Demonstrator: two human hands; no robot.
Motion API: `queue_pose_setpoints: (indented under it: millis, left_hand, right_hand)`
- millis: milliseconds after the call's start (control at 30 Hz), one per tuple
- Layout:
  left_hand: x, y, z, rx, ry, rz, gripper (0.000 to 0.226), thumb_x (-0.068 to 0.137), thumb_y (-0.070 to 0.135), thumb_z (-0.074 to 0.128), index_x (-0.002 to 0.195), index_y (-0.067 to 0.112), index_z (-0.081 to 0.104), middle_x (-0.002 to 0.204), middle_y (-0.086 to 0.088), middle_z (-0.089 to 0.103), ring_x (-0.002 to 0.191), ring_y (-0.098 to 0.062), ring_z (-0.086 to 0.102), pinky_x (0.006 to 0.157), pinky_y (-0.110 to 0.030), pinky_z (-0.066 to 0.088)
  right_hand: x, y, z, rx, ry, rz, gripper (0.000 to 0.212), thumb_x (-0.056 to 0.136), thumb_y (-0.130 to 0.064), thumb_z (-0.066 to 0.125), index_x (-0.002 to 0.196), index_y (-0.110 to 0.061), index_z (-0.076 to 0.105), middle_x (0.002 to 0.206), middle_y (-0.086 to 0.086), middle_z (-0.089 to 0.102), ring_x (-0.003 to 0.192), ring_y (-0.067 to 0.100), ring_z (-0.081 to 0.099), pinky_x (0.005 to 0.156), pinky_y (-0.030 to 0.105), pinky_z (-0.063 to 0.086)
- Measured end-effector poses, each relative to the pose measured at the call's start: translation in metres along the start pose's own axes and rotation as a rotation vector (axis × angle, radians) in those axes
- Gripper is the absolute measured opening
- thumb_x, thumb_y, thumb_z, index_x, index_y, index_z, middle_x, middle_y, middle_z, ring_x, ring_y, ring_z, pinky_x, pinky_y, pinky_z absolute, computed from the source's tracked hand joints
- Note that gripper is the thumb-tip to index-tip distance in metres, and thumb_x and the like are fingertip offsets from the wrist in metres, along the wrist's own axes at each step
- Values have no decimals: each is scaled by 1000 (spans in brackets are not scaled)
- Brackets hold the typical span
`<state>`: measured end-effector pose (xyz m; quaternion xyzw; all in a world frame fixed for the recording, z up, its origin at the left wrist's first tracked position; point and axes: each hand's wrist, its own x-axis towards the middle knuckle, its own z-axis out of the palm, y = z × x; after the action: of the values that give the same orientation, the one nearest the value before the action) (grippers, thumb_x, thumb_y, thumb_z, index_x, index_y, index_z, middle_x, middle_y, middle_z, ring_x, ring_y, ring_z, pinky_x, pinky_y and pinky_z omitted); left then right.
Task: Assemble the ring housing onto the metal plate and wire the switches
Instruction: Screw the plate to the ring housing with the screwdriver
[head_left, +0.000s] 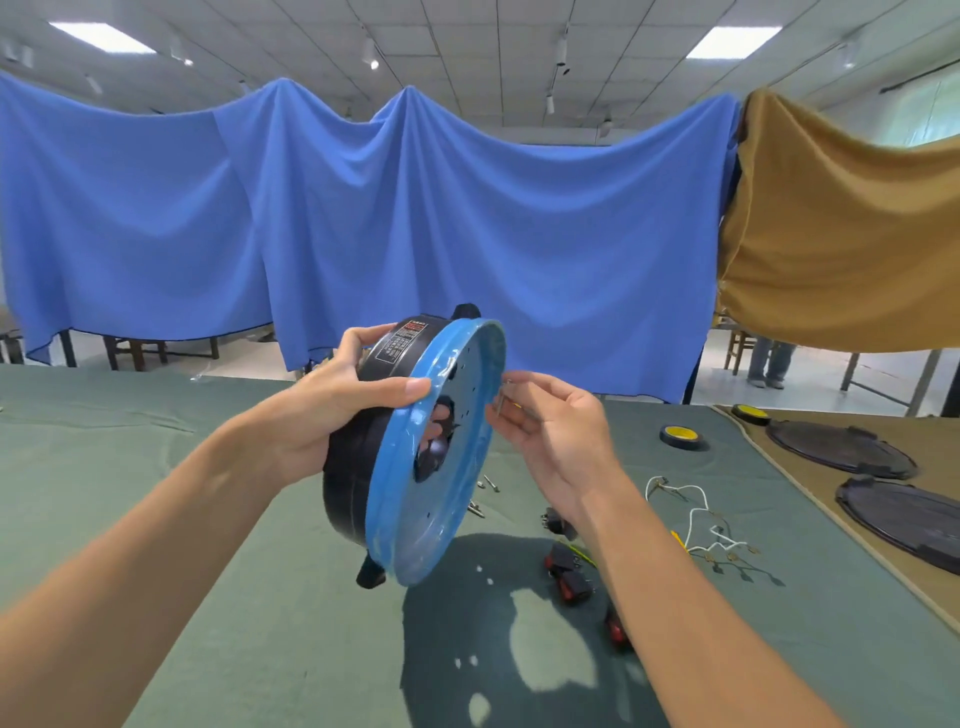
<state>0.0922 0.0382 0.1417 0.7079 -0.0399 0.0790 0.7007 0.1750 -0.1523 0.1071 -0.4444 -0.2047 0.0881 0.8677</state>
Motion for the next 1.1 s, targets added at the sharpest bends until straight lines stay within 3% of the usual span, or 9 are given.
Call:
queue_pose_setpoints:
  millis: [233, 400, 500, 733, 833, 900, 1000, 1033, 1100]
  left_hand:
    - [-5, -23, 3, -222, 48, 13, 97, 45, 27, 89, 132, 30, 47, 107, -7, 74, 83, -25, 74, 60, -36, 59]
    - [-15, -52, 3, -451, 53, 0, 90, 64, 34, 85, 144, 22, 44, 128, -10, 66, 104, -28, 68, 76, -42, 61]
    - [-25, -77, 5, -596, 22, -4, 90, 68, 41, 84, 143, 9, 47, 125, -14, 67, 105, -28, 69, 80, -41, 60]
    - [-31, -112, 0, -759, -71, -20, 69, 65, 48, 87, 121, 10, 70, 126, -14, 67, 110, -28, 67, 93, -46, 55]
    - [-34, -120, -10, -820, -121, 23, 62, 76, 48, 78, 124, 11, 68, 129, -13, 65, 115, -27, 65, 96, -43, 53]
    - [-37, -127, -17, -868, -180, 16, 62, 87, 45, 69, 135, 8, 58, 139, -17, 56, 126, -31, 57, 107, -46, 44]
    - [-42, -137, -28, -968, -231, 35, 57, 105, 37, 33, 145, -3, 40, 149, -26, 41, 140, -39, 38, 118, -49, 24]
    - [-44, -139, -33, -968, -209, 21, 53, 106, 33, 34, 143, -3, 43, 146, -26, 45, 138, -38, 41, 116, -49, 29]
    - [-47, -142, -44, -914, -152, -35, 43, 98, 24, 56, 134, 1, 57, 134, -21, 59, 125, -34, 57, 102, -47, 47]
  right_hand:
    - [-9, 3, 9, -153, 61, -97, 7, 87, 3, 64, 91, -3, 67, 97, 22, 71, 86, 31, 70, 82, 38, 58]
    - [-9, 13, 21, -438, 40, -195, 12, 86, -2, 68, 86, -13, 72, 84, 2, 73, 84, 17, 70, 83, 29, 58]
    - [-8, 23, 27, -609, -12, -198, 15, 85, -2, 67, 86, -15, 72, 79, -5, 71, 76, 7, 66, 74, 22, 55]
    - [-2, 41, 30, -801, -68, -133, 13, 84, -8, 68, 84, -21, 72, 85, -3, 71, 80, 13, 67, 84, 38, 57]
    - [4, 48, 35, -838, -79, -137, 12, 83, -8, 68, 87, -18, 72, 82, -4, 70, 77, 15, 67, 83, 40, 58]
    - [8, 53, 40, -858, -89, -129, 12, 83, -8, 67, 87, -18, 72, 80, -3, 70, 75, 16, 67, 83, 42, 58]
    - [14, 63, 45, -906, -119, -120, 12, 84, -8, 67, 88, -17, 72, 81, -2, 71, 78, 15, 66, 85, 42, 57]
    - [15, 67, 47, -923, -132, -112, 12, 84, -7, 67, 88, -17, 72, 82, 0, 71, 80, 16, 66, 85, 42, 57]
    - [17, 76, 49, -966, -157, -91, 13, 84, -8, 67, 86, -20, 71, 83, 1, 72, 79, 15, 66, 83, 42, 57]
